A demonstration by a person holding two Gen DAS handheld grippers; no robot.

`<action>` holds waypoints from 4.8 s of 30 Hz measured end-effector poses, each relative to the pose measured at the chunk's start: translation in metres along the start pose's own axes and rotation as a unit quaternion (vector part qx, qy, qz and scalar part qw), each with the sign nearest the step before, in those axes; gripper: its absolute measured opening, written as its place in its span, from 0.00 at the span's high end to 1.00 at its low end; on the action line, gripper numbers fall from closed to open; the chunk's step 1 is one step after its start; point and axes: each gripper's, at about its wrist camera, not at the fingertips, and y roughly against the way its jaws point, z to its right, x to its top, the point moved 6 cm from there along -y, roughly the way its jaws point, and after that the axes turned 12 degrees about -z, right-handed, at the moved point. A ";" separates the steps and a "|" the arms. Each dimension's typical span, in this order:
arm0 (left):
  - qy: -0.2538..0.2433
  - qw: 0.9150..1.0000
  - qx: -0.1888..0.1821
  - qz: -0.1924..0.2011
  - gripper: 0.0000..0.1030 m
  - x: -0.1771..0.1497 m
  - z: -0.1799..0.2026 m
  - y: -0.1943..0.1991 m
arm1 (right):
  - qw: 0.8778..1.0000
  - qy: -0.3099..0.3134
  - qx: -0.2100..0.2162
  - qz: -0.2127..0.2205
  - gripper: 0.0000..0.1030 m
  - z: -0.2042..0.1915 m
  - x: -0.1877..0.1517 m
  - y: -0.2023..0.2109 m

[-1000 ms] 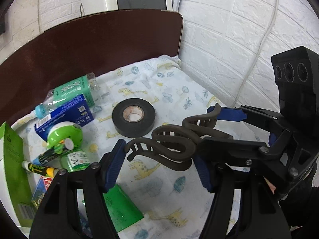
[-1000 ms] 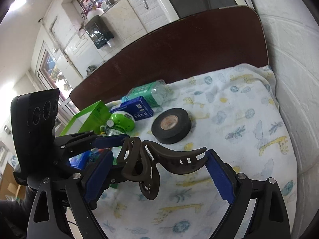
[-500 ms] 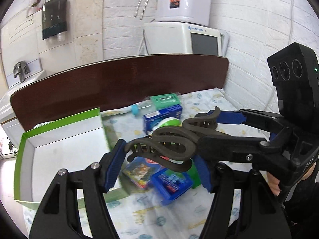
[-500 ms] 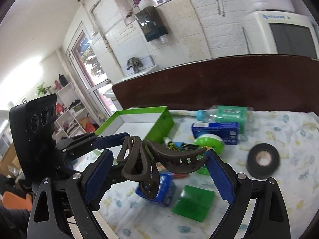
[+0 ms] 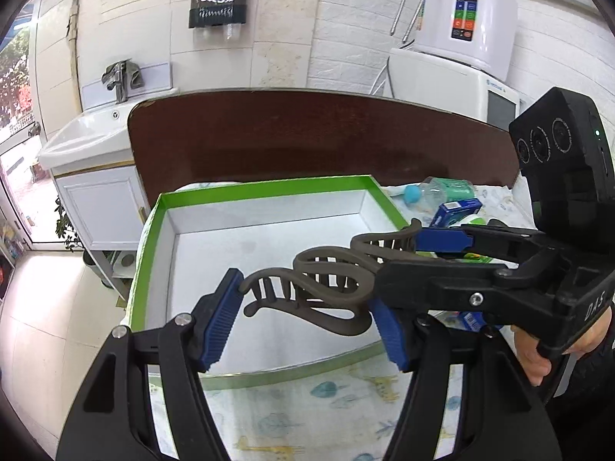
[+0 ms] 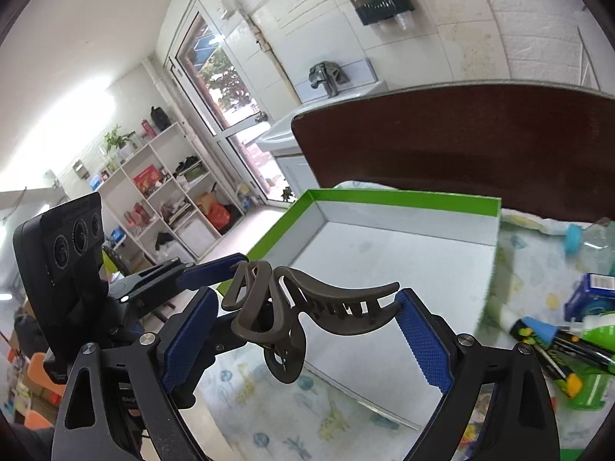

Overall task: Organize rigid objects
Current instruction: 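Carry the claw clip into the green box and open the right gripper, then grasp the green square box with the right gripper, then lift the green square box into the green box and release it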

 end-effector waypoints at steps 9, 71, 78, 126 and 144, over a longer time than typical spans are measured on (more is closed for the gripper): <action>0.032 0.998 0.015 -0.044 0.39 -0.021 -0.048 -0.033 | 0.998 -0.017 -0.006 -0.062 0.08 -0.010 0.004 -0.076; 0.068 0.971 -0.111 -0.203 0.69 -0.039 0.266 -0.122 | 0.971 -0.216 -0.099 -0.002 0.68 0.192 -0.186 0.144; 0.099 0.962 -0.155 -0.202 0.70 -0.034 0.256 -0.130 | 0.972 -0.226 -0.068 -0.019 0.70 0.193 -0.185 0.125; 0.148 0.985 -0.090 -0.028 0.70 -0.009 0.044 -0.023 | 0.998 -0.022 -0.051 -0.037 0.76 0.037 -0.028 0.009; 0.151 0.986 -0.070 -0.031 0.48 -0.014 0.037 -0.023 | 0.993 -0.063 -0.062 -0.085 0.76 0.053 -0.041 -0.014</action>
